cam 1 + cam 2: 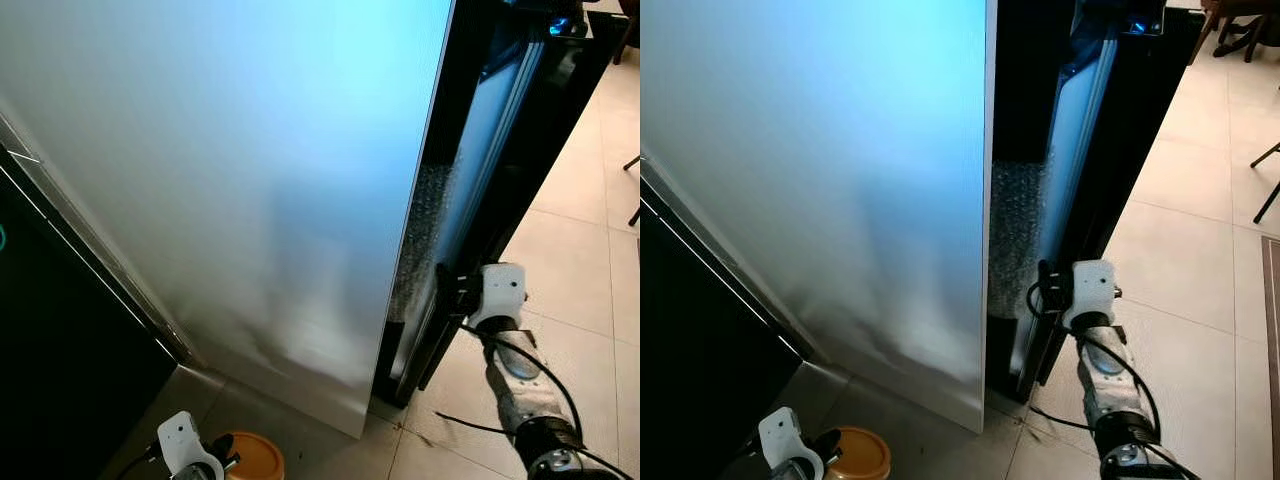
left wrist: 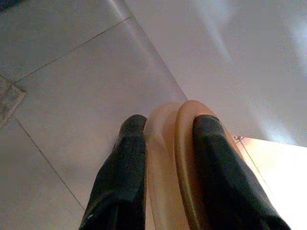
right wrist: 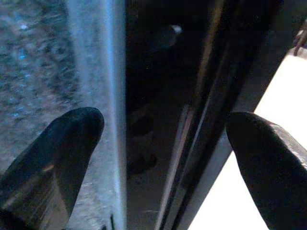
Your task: Restocking fridge
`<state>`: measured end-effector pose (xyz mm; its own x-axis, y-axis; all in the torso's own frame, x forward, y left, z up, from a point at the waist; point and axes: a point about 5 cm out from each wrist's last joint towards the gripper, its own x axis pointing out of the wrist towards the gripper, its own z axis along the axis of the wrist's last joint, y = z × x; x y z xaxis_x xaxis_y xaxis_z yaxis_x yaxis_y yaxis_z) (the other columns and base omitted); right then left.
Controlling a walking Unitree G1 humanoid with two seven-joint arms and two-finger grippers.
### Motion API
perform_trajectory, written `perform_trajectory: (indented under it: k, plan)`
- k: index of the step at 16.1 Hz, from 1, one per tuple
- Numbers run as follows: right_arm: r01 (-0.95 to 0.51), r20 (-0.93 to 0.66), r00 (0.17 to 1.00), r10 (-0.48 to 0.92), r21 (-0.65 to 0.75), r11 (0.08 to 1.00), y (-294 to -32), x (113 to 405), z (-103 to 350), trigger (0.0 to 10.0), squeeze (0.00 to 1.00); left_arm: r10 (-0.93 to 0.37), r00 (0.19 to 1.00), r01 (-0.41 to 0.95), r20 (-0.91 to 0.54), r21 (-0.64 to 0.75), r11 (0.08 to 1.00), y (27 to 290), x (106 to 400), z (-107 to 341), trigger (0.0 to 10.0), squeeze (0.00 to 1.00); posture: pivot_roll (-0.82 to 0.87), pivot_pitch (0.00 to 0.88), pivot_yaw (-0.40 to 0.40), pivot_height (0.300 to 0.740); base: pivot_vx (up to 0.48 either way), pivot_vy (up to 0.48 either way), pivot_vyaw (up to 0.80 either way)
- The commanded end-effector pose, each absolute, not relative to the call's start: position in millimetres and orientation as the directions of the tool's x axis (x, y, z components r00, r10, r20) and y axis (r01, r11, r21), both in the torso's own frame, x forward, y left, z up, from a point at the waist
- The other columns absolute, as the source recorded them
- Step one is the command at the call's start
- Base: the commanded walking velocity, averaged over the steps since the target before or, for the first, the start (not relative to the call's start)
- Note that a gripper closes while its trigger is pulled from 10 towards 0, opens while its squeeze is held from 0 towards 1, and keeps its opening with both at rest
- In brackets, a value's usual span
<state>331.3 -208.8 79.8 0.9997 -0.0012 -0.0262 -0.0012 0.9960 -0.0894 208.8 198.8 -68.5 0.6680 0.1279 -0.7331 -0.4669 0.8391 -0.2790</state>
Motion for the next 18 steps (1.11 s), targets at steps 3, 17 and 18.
perform_trajectory:
  k: [3,17,18]
  plan:
    - [0.007,-0.001,1.000,-0.007,-0.111,0.994,-214,336,89,10.0,0.00,0.134,0.652,-0.468,-0.746,-0.258,0.845,201,204,-71,10.0,0.00,-0.12,0.072,0.060,0.740,0.000,0.000,0.00]
    - [0.549,-0.094,0.803,-0.589,-0.270,0.791,-322,256,46,10.0,0.00,0.131,0.656,-0.461,-0.743,-0.258,0.849,200,206,-70,10.0,0.00,-0.13,0.075,0.055,0.740,0.000,0.000,0.00]
    - [0.576,-0.108,0.777,-0.620,-0.276,0.770,-327,249,42,10.0,0.00,0.132,0.656,-0.461,-0.743,-0.257,0.850,200,206,-70,10.0,0.00,-0.13,0.075,0.056,0.740,0.000,0.000,0.00]
